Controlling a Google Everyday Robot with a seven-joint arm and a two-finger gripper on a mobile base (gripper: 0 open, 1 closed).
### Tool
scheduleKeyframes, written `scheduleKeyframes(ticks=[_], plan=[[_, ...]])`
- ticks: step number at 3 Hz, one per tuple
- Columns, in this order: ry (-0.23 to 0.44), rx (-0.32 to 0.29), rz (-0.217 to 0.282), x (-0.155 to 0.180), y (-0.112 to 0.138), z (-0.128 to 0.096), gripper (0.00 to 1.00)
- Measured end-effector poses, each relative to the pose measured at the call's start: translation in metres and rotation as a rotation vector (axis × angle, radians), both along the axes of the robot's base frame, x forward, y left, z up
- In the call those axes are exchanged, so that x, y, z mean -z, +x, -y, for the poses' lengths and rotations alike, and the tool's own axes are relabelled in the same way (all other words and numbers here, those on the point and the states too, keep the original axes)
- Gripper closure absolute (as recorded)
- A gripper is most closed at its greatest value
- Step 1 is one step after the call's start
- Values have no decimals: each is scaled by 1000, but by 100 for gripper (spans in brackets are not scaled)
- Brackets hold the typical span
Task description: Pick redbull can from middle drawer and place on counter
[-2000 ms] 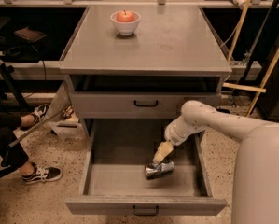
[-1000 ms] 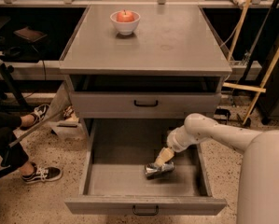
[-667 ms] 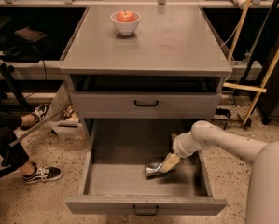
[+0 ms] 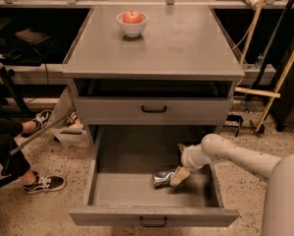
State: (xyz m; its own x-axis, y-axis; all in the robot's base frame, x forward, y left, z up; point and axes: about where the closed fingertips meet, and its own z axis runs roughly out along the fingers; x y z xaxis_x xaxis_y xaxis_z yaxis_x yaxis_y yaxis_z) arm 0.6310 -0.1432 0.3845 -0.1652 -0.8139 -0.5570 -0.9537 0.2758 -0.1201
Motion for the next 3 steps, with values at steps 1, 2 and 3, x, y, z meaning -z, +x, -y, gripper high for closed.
scheduleKeyframes(ticks=[1,2,3], plan=[[39,-18,43,-6,2,-26,0],[39,-18,43,-6,2,-26,0],[16,-54,-9,8,-8,-31,0]])
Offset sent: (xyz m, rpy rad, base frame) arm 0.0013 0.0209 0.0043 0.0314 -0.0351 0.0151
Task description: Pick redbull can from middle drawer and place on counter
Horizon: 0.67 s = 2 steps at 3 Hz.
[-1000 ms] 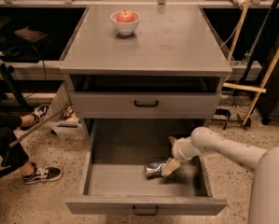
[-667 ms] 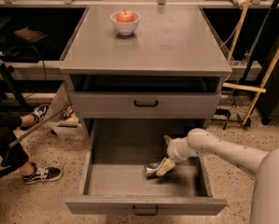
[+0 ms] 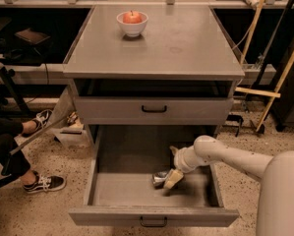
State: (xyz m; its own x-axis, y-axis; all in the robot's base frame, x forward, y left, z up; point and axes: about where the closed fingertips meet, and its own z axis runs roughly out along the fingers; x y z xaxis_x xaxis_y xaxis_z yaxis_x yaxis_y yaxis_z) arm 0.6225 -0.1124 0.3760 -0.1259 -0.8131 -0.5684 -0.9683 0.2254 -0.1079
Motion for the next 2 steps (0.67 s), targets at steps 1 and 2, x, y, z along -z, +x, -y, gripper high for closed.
scheduleKeyframes(ticks=[1,2], plan=[[-21,-30,-36,10,-12,-3,0],[-28,-40,-47,14,-16,-4,6]])
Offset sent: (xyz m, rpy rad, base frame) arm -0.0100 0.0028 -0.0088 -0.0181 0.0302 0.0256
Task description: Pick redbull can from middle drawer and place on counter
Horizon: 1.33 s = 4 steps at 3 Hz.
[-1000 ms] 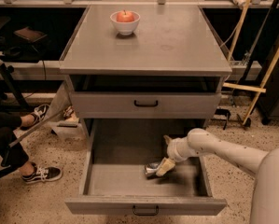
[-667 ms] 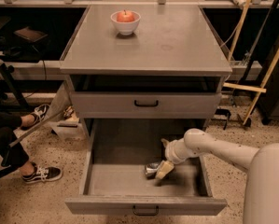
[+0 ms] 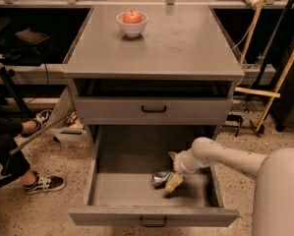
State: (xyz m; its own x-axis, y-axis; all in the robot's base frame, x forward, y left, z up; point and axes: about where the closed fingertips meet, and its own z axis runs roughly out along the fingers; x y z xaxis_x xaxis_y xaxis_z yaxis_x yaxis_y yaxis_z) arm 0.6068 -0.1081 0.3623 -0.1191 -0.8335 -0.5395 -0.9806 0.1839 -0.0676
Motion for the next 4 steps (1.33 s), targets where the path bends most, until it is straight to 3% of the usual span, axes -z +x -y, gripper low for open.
scheduleKeyframes(ticks=[3,4], plan=[[0,0,0,0,0,0,77],[61,86,4,-10,6,14,98]])
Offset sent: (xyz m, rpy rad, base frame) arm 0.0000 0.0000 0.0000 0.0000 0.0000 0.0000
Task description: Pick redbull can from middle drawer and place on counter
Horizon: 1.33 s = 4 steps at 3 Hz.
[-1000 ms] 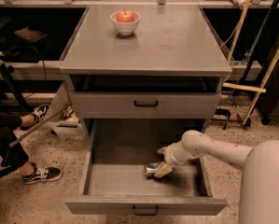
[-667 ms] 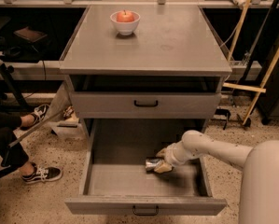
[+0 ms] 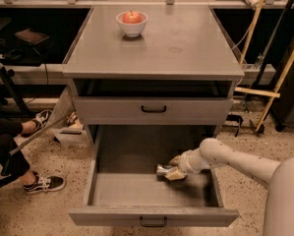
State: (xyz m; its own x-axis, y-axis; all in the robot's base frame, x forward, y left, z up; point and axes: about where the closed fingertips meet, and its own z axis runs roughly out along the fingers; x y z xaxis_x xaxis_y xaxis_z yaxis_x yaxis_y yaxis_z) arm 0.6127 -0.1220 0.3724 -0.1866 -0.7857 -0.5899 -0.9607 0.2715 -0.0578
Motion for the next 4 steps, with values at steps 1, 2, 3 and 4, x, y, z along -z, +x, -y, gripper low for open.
scheduleKeyframes(ticks=[1,2,3,4], plan=[[39,143,59,-48,15,41,100],[40,254,134,-127,31,93,100],[10,298,220,-219,44,131,100],[-22,299,291,-314,52,161,100]])
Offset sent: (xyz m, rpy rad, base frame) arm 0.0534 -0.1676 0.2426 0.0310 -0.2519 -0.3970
